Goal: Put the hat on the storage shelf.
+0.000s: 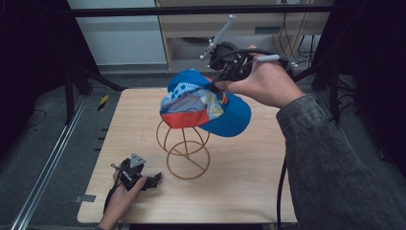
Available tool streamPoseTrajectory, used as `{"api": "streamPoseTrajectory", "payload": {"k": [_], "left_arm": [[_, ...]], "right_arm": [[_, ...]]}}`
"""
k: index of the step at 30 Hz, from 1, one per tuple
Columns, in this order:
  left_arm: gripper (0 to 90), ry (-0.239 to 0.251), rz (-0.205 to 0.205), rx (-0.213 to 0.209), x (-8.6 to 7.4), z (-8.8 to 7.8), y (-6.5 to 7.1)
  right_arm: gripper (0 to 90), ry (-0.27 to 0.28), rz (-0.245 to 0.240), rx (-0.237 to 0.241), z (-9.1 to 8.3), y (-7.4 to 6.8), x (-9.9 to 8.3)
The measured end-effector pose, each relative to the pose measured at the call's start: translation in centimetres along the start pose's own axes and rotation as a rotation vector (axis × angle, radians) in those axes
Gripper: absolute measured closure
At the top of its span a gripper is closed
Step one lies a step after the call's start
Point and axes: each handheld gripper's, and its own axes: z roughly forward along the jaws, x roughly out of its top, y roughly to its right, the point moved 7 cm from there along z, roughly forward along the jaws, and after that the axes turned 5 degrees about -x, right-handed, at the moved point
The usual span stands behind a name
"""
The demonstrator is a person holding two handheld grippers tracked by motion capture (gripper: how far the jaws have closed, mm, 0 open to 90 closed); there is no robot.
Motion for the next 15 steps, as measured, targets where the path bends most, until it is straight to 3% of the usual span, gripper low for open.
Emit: {"api": "streamPoseTrajectory", "payload": {"k": [15], "left_arm": [[0.0,-0.003,0.002,-0.003,0.0,0.0,0.0]], "right_arm": [[90.0,0.003,-0.034,0.023,1.1,-1.1,2.1]]}}
